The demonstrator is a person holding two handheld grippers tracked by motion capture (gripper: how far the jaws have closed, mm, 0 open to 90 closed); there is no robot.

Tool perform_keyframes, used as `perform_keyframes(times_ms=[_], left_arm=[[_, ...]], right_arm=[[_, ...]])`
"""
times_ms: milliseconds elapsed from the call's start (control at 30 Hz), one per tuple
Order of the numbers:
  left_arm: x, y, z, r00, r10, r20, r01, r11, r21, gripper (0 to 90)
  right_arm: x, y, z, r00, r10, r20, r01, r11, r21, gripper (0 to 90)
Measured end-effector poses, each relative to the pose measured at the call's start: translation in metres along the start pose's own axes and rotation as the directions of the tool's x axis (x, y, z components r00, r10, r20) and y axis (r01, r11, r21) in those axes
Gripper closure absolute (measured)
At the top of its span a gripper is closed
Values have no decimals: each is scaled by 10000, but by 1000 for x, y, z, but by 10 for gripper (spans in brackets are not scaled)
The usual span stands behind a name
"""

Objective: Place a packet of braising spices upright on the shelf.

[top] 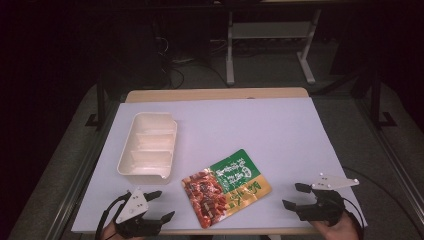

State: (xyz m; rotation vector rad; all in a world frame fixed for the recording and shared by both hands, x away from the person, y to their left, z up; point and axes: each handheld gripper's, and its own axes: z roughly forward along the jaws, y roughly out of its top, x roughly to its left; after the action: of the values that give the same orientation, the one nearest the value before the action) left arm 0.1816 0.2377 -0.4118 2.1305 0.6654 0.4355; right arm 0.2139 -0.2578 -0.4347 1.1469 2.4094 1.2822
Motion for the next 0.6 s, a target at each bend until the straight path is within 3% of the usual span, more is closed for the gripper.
perform_keyframes(times_ms=[233, 400, 600], left_arm=[[-9, 21, 21, 9976, 562, 415, -571, 9982, 208, 331], [-13, 33, 37, 9959, 686, 591, -705, 9970, 315, 383], [-12, 40, 59, 9914, 932, 918, -1008, 9915, 823, 541]], right_arm=[[-2, 1, -1, 10000, 16, 18, -16, 10000, 55, 226], [-5, 3, -2, 10000, 27, -30, -27, 10000, 36, 226], [-6, 13, 4, 9999, -8, -159, 9, 9999, 117, 223]])
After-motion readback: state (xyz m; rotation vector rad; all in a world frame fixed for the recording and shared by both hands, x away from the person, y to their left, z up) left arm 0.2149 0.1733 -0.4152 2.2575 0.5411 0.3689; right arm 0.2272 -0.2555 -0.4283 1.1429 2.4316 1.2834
